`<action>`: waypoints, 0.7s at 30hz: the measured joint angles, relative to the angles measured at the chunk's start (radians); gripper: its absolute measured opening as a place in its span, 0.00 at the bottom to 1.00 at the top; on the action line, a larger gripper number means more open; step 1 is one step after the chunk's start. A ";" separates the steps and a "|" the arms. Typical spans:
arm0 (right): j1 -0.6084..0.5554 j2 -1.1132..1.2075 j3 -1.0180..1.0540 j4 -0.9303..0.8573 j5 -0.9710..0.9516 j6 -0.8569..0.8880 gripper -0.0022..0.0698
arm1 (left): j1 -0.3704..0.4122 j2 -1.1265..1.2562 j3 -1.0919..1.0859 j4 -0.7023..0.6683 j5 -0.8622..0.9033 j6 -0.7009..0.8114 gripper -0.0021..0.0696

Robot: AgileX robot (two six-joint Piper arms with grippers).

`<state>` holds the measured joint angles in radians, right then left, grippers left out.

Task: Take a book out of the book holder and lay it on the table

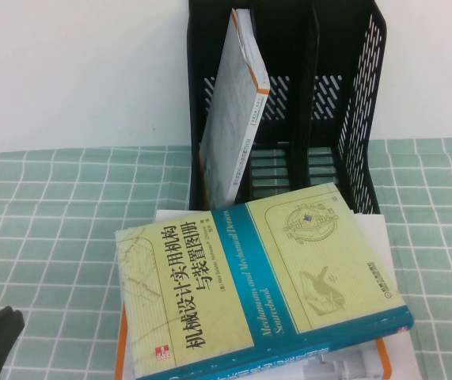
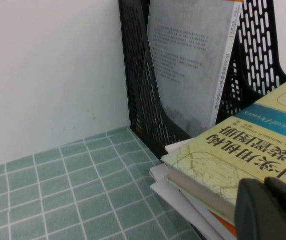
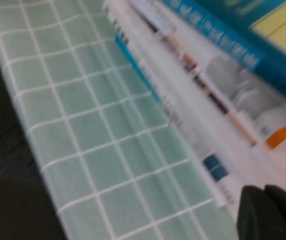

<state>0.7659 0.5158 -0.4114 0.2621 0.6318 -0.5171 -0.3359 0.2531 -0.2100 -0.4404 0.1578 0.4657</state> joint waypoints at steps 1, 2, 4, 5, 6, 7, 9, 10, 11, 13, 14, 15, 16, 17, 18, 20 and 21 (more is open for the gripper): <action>0.000 0.000 0.005 0.007 0.021 0.000 0.03 | 0.000 0.000 0.000 0.000 0.001 0.000 0.03; 0.000 0.000 0.009 0.011 0.043 0.000 0.03 | 0.000 0.000 0.000 0.000 0.001 -0.002 0.03; 0.000 0.000 0.011 0.014 0.074 0.000 0.03 | 0.000 0.000 0.000 0.000 0.002 -0.002 0.03; 0.000 0.000 0.013 0.016 0.084 0.000 0.03 | 0.000 0.000 0.000 0.000 0.005 -0.002 0.03; 0.000 0.000 0.013 0.016 0.091 0.000 0.03 | 0.000 0.000 0.000 0.000 0.007 -0.002 0.03; 0.000 0.000 0.013 0.016 0.091 0.000 0.03 | 0.000 0.000 0.000 0.000 0.007 -0.002 0.03; 0.000 0.000 0.013 0.027 0.093 0.000 0.03 | 0.000 0.000 0.000 0.000 0.007 -0.002 0.03; 0.000 0.000 0.013 0.032 0.094 0.000 0.03 | 0.000 0.000 0.000 0.000 0.009 -0.002 0.03; 0.000 0.000 0.013 0.033 0.094 0.000 0.03 | 0.000 0.000 0.000 0.000 0.008 -0.002 0.03; 0.000 0.000 0.013 0.036 0.094 0.000 0.03 | 0.000 0.000 0.000 0.000 0.008 -0.002 0.03; 0.000 0.000 0.013 0.036 0.094 0.000 0.03 | 0.000 0.000 0.000 0.000 0.008 -0.002 0.03; 0.000 0.000 0.013 0.038 0.094 0.000 0.03 | 0.000 0.000 0.000 0.000 0.010 -0.002 0.03; 0.000 0.000 0.013 0.038 0.094 0.000 0.03 | 0.000 0.000 0.000 0.000 0.010 -0.002 0.03; 0.000 0.000 0.013 0.039 0.094 0.000 0.03 | 0.000 0.000 0.000 0.000 0.010 -0.002 0.03; 0.000 0.000 0.013 0.039 0.094 0.000 0.03 | 0.000 0.000 0.000 0.000 0.010 -0.002 0.03; 0.000 0.000 0.013 0.040 0.094 0.000 0.03 | 0.007 -0.003 0.000 0.000 0.011 -0.002 0.03; 0.000 0.000 0.013 0.040 0.094 0.000 0.03 | 0.015 -0.005 0.000 0.000 0.012 -0.002 0.03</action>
<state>0.7659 0.5158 -0.3988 0.3019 0.7255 -0.5171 -0.3211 0.2480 -0.2100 -0.4404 0.1700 0.4638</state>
